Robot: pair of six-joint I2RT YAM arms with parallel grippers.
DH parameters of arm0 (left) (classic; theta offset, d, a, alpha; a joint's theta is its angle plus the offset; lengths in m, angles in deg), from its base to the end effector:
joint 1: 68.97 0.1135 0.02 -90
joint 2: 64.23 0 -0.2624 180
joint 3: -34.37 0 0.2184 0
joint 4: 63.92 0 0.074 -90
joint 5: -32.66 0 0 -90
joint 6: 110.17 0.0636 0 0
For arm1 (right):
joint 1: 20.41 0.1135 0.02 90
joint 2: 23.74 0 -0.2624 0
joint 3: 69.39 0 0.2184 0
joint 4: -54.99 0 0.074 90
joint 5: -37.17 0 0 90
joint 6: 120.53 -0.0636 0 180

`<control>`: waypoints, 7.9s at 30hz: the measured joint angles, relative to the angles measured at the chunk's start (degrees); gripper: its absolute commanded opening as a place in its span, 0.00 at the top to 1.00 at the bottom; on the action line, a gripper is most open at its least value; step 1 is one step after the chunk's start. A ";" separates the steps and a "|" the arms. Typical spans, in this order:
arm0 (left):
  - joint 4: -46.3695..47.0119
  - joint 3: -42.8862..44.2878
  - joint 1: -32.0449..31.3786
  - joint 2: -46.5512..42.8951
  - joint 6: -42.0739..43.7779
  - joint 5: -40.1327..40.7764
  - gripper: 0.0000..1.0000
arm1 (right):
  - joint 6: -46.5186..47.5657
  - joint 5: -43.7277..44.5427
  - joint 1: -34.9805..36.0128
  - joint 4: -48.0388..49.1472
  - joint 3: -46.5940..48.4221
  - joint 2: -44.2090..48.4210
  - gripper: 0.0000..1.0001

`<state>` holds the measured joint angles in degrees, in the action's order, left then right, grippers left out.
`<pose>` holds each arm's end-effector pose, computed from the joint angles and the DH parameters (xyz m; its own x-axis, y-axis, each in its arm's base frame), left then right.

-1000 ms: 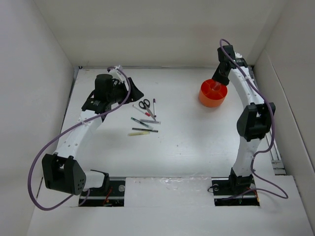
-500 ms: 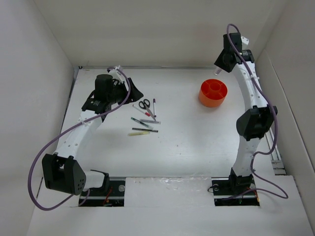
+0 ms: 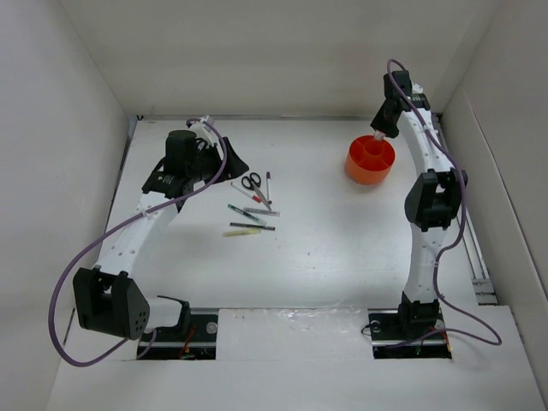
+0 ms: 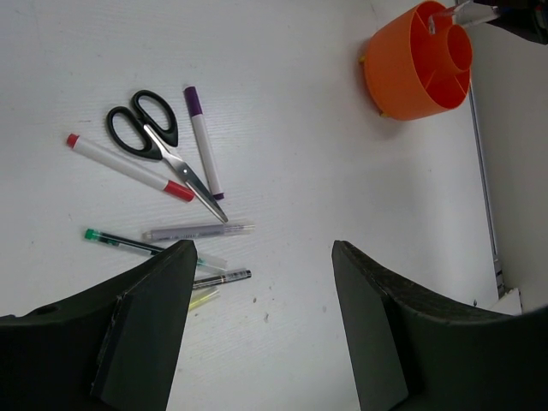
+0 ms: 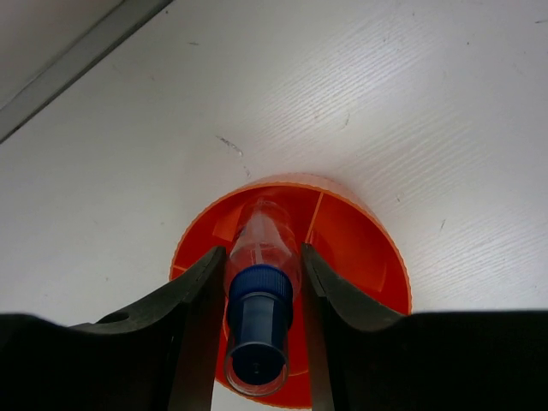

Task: Sort the stationery into containers
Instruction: Place the stationery in the storage box, then pick up the scissors from the center of the board, then place the scissors in the storage box.

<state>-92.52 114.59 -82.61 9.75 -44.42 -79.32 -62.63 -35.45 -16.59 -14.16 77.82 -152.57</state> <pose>0.2739 -0.0910 0.3389 -0.5650 -0.2548 -0.7847 0.3542 0.7841 -0.5097 0.4772 0.0128 0.2824 -0.5884 0.4690 -0.6587 0.5165 0.8447 0.1401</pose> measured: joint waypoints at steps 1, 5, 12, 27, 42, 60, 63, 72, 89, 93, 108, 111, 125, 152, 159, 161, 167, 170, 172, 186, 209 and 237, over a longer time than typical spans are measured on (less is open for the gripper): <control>-0.07 0.00 0.00 0.00 0.00 0.00 0.39 | 0.00 -0.07 0.00 -0.02 -0.07 0.00 0.79; -0.13 0.09 0.00 0.11 0.00 0.00 0.39 | -0.02 -0.31 0.00 0.33 -0.26 0.00 0.70; -0.13 0.13 0.00 0.20 0.07 0.00 0.39 | -0.04 -0.31 0.13 0.85 -1.66 0.37 0.89; -0.13 0.13 0.00 0.20 0.44 -0.02 0.39 | -0.04 -0.28 0.63 -0.42 -1.75 1.40 0.48; -1.70 0.26 0.00 -0.96 1.09 4.55 0.54 | 1.92 -7.37 8.48 4.83 -9.75 16.02 1.00; -6.51 -0.24 2.78 -12.17 -4.63 14.03 0.66 | 6.38 -16.98 33.94 8.74 -0.13 -9.46 0.67; -7.39 -1.75 2.73 -12.68 -5.20 13.73 0.66 | 6.43 -16.98 33.92 8.37 3.76 -13.22 0.65; -10.16 -2.99 1.57 -12.79 -5.70 13.35 0.66 | 6.45 -16.92 33.79 8.66 9.57 -18.97 0.62; -10.75 -3.52 1.33 -12.81 -5.88 13.20 0.67 | 6.36 -16.65 34.07 10.49 11.04 -22.80 0.70; -10.78 -3.52 1.33 -12.81 -5.84 13.22 0.67 | 5.95 -15.17 34.53 10.69 11.30 -23.08 0.70; -10.78 -3.67 1.33 -13.31 -5.84 13.90 0.67 | 4.00 -10.45 35.65 15.72 8.02 -22.05 1.00; -10.73 -3.82 1.33 -13.46 -5.84 13.88 0.67 | 3.52 -10.51 35.65 16.70 6.78 -21.03 1.00; -8.24 -3.82 1.05 -12.44 -6.01 13.42 0.67 | -4.59 -17.27 25.88 25.53 0.24 6.51 1.00; -1.90 -4.70 0.11 -6.29 -6.32 9.66 0.67 | -10.60 0.81 -12.24 28.04 -27.17 24.24 1.00; -1.22 -4.68 0.11 -5.46 -6.25 9.53 0.67 | -8.90 6.38 -11.04 28.59 -26.53 18.27 1.00; -1.05 -4.70 0.11 -5.14 -6.19 9.55 0.67 | -8.24 7.61 -10.34 28.61 -25.99 16.35 1.00; -0.42 -4.68 0.11 -4.37 -5.99 9.60 0.67 | -6.32 11.23 -7.74 28.68 -25.18 13.05 1.00; -0.46 -4.61 0.11 -3.45 -5.97 9.79 0.67 | -5.60 13.18 -6.56 28.83 -25.11 12.81 1.00; -0.42 -4.55 0.11 -2.82 -5.97 9.88 0.67 | -5.27 14.43 -5.86 28.89 -24.90 12.81 1.00; -0.90 -4.13 0.11 -1.64 -5.53 10.27 0.67 | -3.32 22.29 -4.02 31.41 -24.85 9.55 1.00; -1.11 -4.13 0.11 -0.74 -5.16 10.40 0.67 | -5.46 31.89 1.75 32.79 -34.86 11.58 1.00; -1.73 -5.75 0.11 -4.92 -5.16 9.46 0.67 | -7.41 31.45 4.96 33.42 -46.03 23.26 0.65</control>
<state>-94.24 108.84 -82.51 4.83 -49.58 -69.86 -70.04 -3.99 -11.63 19.25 31.79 -129.32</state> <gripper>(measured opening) 0.334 0.343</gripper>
